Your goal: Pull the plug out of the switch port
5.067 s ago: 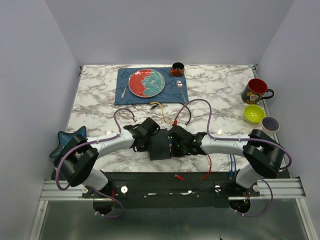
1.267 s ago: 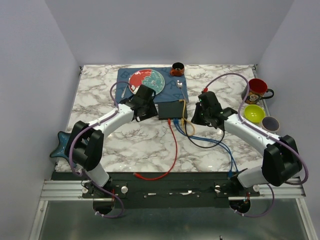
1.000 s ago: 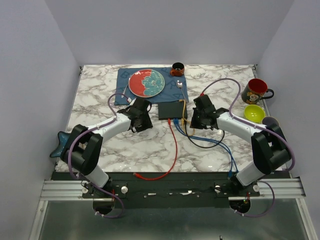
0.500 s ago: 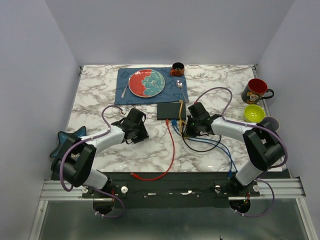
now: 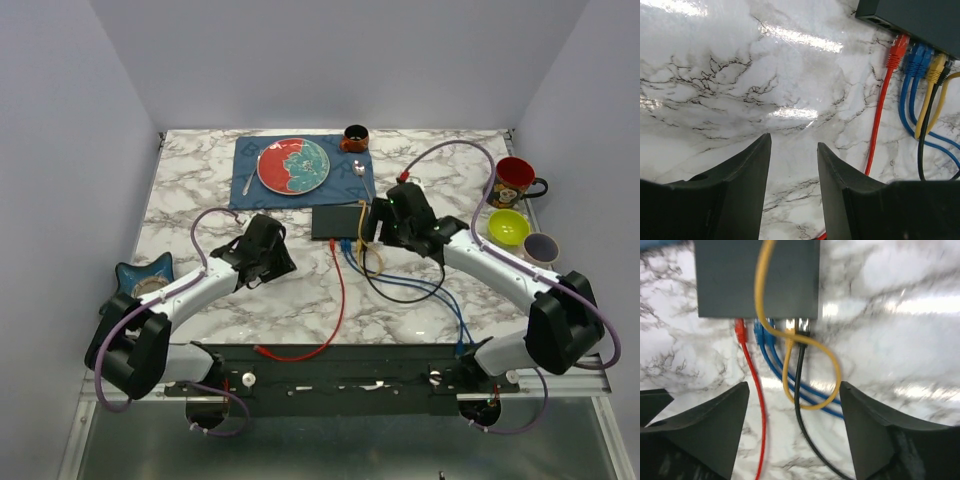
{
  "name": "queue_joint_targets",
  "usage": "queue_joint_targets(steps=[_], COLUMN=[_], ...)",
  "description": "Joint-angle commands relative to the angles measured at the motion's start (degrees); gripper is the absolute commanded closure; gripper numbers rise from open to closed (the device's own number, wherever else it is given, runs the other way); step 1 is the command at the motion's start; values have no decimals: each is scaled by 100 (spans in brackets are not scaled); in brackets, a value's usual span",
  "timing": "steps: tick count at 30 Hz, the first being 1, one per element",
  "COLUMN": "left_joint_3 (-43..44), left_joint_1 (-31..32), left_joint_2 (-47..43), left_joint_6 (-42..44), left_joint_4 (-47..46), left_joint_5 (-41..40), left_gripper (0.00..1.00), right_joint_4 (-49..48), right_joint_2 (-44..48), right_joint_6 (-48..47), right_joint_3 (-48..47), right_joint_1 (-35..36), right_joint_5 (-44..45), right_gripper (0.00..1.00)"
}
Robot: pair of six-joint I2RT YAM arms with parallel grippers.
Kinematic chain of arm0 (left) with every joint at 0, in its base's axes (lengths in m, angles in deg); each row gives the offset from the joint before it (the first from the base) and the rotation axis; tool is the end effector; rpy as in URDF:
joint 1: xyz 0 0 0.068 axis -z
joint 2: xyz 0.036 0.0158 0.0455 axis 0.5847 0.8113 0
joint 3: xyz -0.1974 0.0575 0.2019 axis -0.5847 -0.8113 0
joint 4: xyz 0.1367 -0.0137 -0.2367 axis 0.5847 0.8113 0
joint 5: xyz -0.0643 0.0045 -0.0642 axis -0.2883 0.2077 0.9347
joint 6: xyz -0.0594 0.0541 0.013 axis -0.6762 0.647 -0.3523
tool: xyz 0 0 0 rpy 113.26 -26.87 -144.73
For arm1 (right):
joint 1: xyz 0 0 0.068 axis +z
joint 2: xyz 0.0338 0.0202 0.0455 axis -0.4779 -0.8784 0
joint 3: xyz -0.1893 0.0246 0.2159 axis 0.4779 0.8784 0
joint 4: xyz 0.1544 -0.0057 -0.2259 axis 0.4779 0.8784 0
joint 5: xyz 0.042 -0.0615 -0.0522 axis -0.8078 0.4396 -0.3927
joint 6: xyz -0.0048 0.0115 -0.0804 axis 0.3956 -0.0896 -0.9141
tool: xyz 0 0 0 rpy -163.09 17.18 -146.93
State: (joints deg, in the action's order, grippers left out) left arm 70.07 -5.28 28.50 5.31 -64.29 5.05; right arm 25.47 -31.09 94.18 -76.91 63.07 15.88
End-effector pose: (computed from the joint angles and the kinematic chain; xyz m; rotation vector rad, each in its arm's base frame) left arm 0.2414 -0.1388 0.1693 -0.5221 2.5336 -0.5305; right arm 0.2837 0.1808 0.2279 0.1200 2.4015 0.3927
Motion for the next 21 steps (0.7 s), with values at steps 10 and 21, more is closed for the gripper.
queue_joint_targets(steps=[10,21], left_joint_3=[-353,-749], left_joint_1=[26,26], left_joint_2=[-682,-665], left_joint_6=[-36,-159], left_joint_4=[165,-99], left_joint_5=[-156,-68], left_gripper=[47,47], right_joint_4=[642,845], right_joint_2=[-1948,-2249], right_joint_6=[-417,-321], right_joint_3=[-2119,-2314], right_joint_1=[-95,-323], right_joint_5=[207,733], right_gripper=[17,67])
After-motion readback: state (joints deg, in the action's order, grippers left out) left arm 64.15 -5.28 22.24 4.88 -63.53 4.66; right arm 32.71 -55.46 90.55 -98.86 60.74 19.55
